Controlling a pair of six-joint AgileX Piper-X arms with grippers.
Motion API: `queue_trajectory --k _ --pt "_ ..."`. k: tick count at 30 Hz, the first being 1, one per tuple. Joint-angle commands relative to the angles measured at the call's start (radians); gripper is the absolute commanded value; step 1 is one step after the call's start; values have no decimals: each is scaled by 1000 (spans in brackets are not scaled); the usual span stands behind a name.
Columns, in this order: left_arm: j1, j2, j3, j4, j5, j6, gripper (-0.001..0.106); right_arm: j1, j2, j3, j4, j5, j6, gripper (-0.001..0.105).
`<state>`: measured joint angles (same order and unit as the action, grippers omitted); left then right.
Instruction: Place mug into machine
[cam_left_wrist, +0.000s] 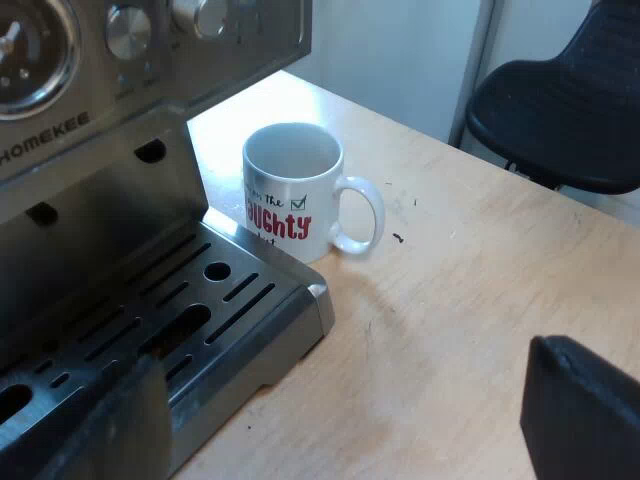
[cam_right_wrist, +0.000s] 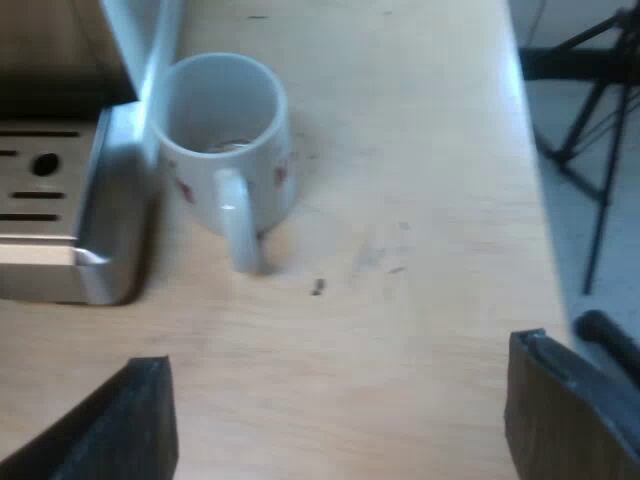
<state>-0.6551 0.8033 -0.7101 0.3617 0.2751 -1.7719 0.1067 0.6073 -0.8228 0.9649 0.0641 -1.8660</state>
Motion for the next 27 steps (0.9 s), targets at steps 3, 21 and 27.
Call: queue_trajectory --k 3,21,27 --pt "-5 -1 -8 -25 -13 -12 73 56 28 43 -124 15 92 69" --pt "-5 -1 -8 -26 -10 -12 73 68 31 508 -707 -77 141 69" --pt "-5 -1 -8 -26 -10 -12 73 68 31 641 -936 -77 137 69"
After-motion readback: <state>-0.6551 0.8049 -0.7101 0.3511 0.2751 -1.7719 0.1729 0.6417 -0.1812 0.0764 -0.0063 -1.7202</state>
